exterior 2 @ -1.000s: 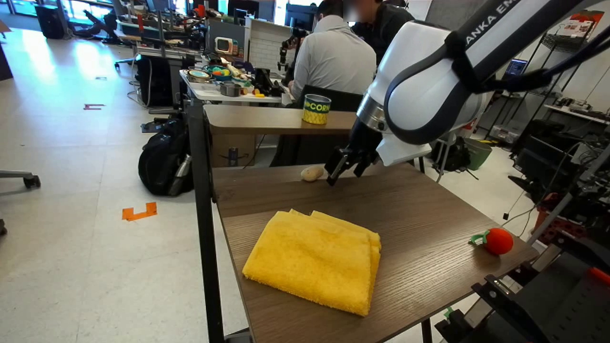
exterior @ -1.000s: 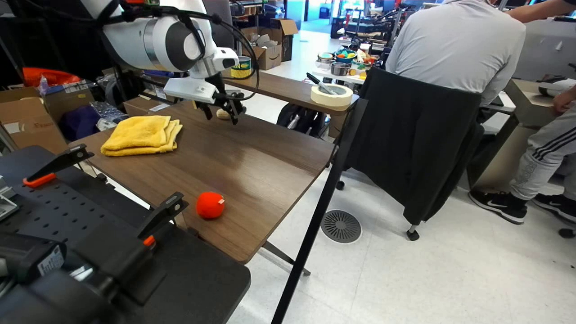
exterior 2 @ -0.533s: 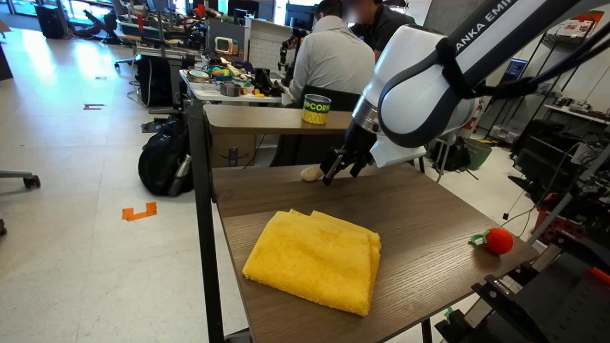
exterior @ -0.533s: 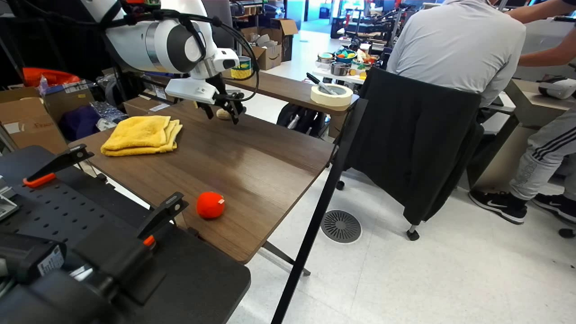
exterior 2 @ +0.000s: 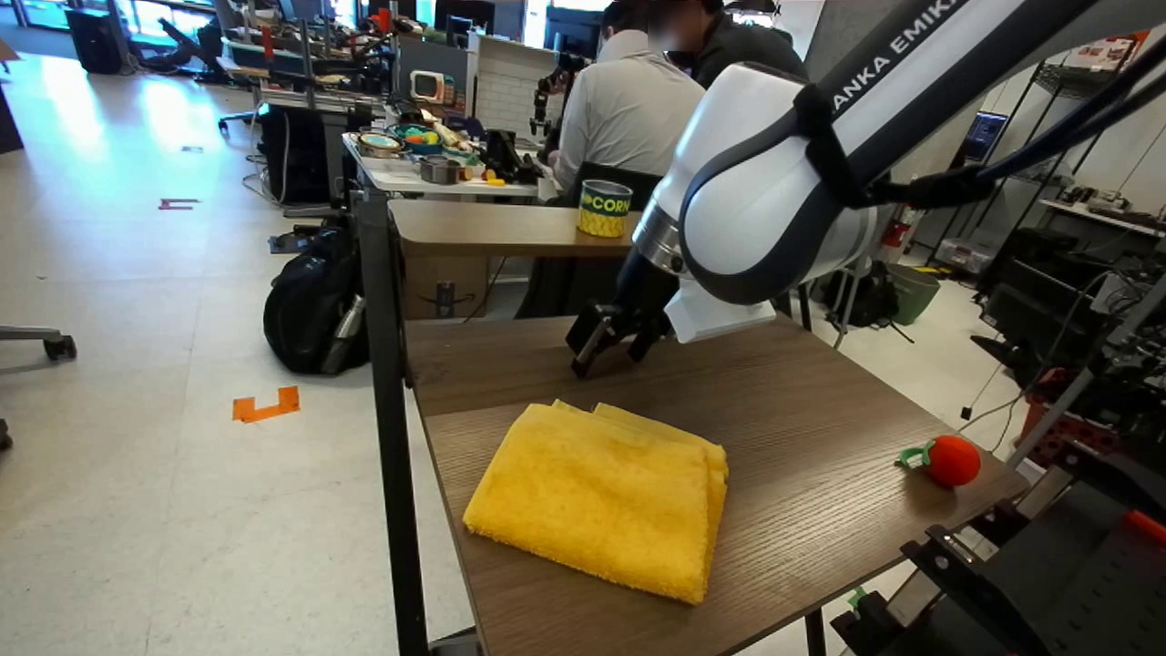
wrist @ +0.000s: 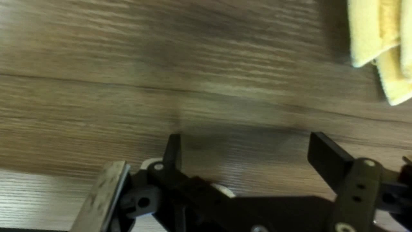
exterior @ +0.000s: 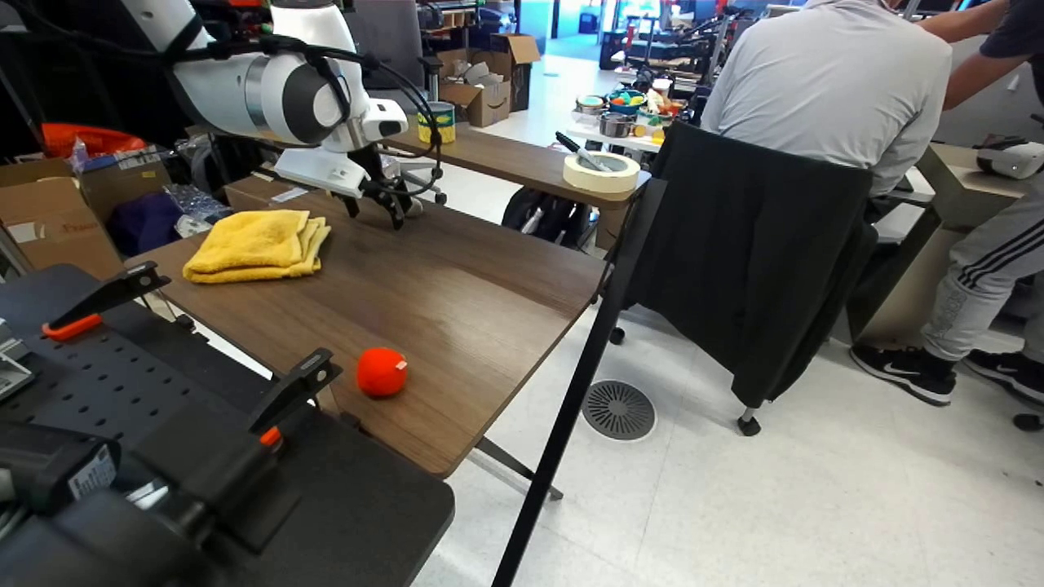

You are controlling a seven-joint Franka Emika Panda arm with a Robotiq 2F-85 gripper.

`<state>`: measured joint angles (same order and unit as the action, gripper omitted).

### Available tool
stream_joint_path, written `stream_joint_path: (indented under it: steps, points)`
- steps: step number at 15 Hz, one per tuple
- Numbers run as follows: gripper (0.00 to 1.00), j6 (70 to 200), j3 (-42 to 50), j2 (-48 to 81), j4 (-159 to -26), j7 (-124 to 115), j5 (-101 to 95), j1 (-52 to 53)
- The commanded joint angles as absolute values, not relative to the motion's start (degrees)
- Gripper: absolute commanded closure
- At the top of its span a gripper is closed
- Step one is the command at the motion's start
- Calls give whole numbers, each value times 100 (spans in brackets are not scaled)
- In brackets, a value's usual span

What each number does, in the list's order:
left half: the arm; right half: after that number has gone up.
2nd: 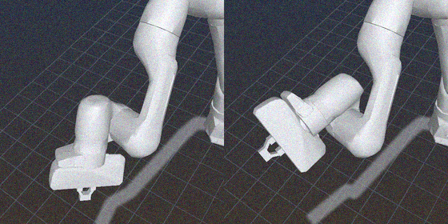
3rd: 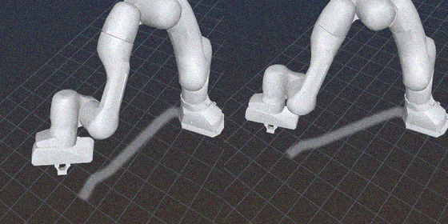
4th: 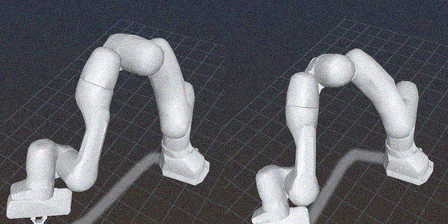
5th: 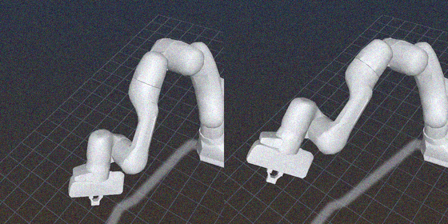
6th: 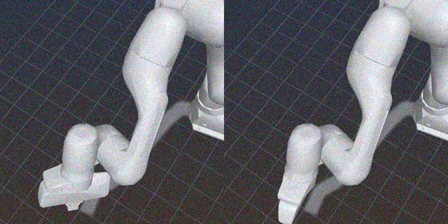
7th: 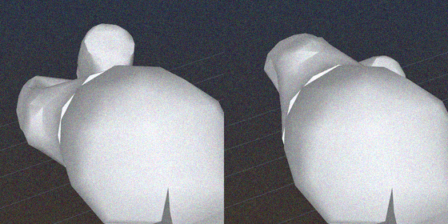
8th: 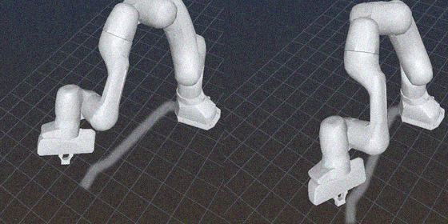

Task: Move the potato to the right side of the table

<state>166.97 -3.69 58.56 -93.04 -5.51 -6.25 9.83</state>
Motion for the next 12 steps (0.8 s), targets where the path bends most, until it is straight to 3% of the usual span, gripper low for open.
stream_joint_path:
  steps: [1,12]
  points:
    - [0,16622,-326,6182,-8608,-590,-378,1136]
    - [0,16250,238,6680,-7689,-978,-365,1435]
